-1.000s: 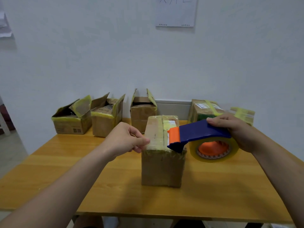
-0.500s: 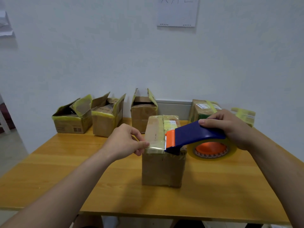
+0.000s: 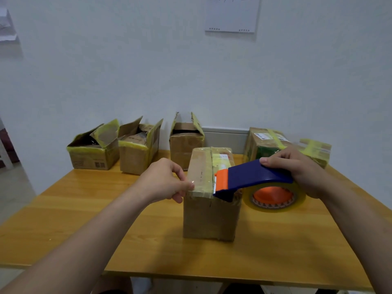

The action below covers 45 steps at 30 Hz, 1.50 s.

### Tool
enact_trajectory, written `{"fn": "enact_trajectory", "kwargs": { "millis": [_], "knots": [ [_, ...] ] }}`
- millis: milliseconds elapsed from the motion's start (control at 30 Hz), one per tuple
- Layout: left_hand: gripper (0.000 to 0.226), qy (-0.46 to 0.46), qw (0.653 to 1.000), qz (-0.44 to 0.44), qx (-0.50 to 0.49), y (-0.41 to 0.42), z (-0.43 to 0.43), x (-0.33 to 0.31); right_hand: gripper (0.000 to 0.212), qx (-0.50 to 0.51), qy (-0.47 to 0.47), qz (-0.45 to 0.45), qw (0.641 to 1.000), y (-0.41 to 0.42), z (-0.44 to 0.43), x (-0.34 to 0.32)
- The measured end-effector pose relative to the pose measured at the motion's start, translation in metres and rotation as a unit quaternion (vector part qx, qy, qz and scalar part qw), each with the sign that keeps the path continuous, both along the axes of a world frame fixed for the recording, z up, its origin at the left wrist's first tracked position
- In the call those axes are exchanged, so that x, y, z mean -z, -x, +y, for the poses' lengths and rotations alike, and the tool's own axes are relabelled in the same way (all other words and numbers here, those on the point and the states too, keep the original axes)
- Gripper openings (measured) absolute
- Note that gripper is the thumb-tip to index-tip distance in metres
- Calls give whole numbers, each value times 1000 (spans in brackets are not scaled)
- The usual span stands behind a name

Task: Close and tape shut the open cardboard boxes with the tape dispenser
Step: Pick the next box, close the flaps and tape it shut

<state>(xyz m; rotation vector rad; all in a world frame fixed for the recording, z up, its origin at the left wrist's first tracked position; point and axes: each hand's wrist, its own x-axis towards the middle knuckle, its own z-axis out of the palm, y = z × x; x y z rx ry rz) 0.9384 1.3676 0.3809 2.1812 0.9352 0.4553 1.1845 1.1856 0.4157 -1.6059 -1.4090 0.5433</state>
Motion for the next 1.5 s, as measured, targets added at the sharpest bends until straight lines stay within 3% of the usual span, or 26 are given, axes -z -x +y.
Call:
{"fn": "enact_trajectory", "kwargs": {
  "millis": [100,233,300,367,533,567,633,733,933,1000,1100,1167,1367,1500],
  "knots": [
    [29,0,1000,19,-9,0,1,0,41,-6,2,-5,1000,1,0,-1],
    [60,45,997,40,-41,16,18,-2,39,-3,11,-16,1000,-1,1,-1],
    [55,75,995,63,-20,24,25,1,41,3,14,-19,1000,-3,2,-1],
    [46,29,997,75,-7,28,30,6,44,8,15,-24,1000,-5,4,-1],
    [16,-76,990,-121,2,8,15,4,55,7,15,-38,999,-7,5,0],
    [18,-79,988,-130,9,0,11,4,59,2,15,-42,999,-7,5,0],
    [45,-64,993,-87,50,-14,7,14,64,-8,21,-43,999,-9,4,0],
    [84,11,994,-50,94,-21,11,38,54,-11,31,-37,999,-10,2,1],
    [87,73,989,-92,86,-19,15,45,42,-19,45,-14,999,-15,-2,3],
    [88,75,990,-89,79,-19,16,44,50,-12,39,-10,999,-19,-4,4],
    [93,77,991,-85,70,-21,16,43,90,5,29,-21,999,-33,-13,8],
    [95,80,990,-87,70,-22,15,42,105,14,38,-30,999,-41,-21,9],
    [90,94,989,-85,80,-22,14,38,107,45,51,-26,997,-56,-32,18],
    [87,107,988,-82,79,-22,13,36,93,48,50,-3,998,-56,-30,22]
  ]
}}
